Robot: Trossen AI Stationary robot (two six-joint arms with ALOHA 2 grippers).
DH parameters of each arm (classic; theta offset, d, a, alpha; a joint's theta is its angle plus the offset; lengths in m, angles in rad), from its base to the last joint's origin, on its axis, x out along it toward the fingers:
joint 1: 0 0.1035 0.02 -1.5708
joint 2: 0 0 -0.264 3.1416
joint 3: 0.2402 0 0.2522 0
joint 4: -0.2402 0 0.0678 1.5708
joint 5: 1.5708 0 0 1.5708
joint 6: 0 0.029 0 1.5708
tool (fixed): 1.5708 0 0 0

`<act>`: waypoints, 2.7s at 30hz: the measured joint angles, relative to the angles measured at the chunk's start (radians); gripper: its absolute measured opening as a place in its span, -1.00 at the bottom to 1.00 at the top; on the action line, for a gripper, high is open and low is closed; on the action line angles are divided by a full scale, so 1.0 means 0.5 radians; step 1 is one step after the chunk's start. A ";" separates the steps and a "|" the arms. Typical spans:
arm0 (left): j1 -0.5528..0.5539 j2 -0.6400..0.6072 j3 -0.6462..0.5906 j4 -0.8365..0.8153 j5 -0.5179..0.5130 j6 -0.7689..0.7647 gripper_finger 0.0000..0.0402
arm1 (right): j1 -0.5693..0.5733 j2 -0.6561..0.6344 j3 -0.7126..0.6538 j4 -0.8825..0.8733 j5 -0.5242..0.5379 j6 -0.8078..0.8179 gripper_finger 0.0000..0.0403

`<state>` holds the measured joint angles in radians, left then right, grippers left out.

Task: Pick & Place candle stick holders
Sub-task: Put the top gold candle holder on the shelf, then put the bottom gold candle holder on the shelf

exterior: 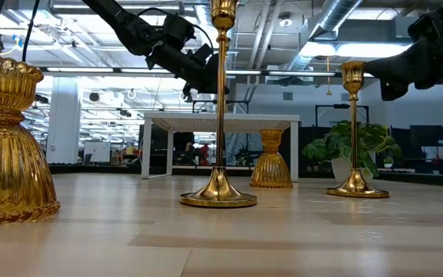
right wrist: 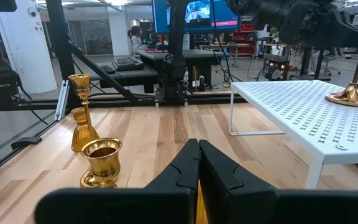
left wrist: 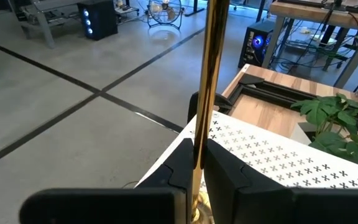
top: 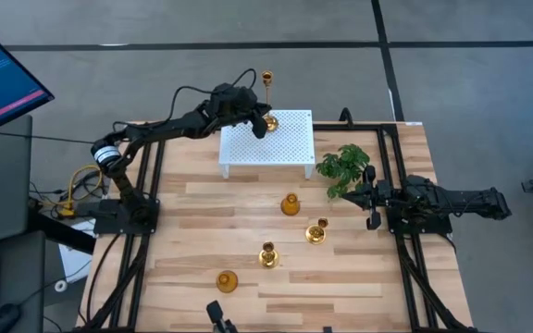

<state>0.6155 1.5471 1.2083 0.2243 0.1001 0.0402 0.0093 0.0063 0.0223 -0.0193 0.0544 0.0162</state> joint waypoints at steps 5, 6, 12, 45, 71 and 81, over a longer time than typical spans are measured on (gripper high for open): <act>0.001 0.000 -0.001 0.001 -0.015 0.000 -0.73 | 0.001 0.000 0.000 0.000 0.000 0.004 -1.00; 0.001 0.000 -0.001 0.001 -0.048 0.000 -0.70 | 0.002 0.000 0.000 0.000 -0.001 0.005 -1.00; 0.001 0.000 -0.001 0.002 -0.113 0.009 -0.56 | 0.002 0.000 0.000 0.000 -0.002 0.005 -1.00; -0.073 -0.959 -0.069 -1.116 0.170 0.065 -0.35 | 0.004 -0.001 0.000 -0.003 -0.010 0.021 -1.00; -1.224 -1.731 -1.325 -0.453 0.546 0.500 -0.96 | 0.004 -0.001 0.000 -0.001 -0.007 0.021 -1.00; -1.312 -1.779 -1.532 -0.353 0.526 0.527 -0.97 | 0.004 -0.001 0.000 -0.002 -0.007 0.021 -1.00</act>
<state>-0.0402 0.6575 0.4423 0.0476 0.3634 0.3036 0.0113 0.0059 0.0223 -0.0200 0.0509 0.0265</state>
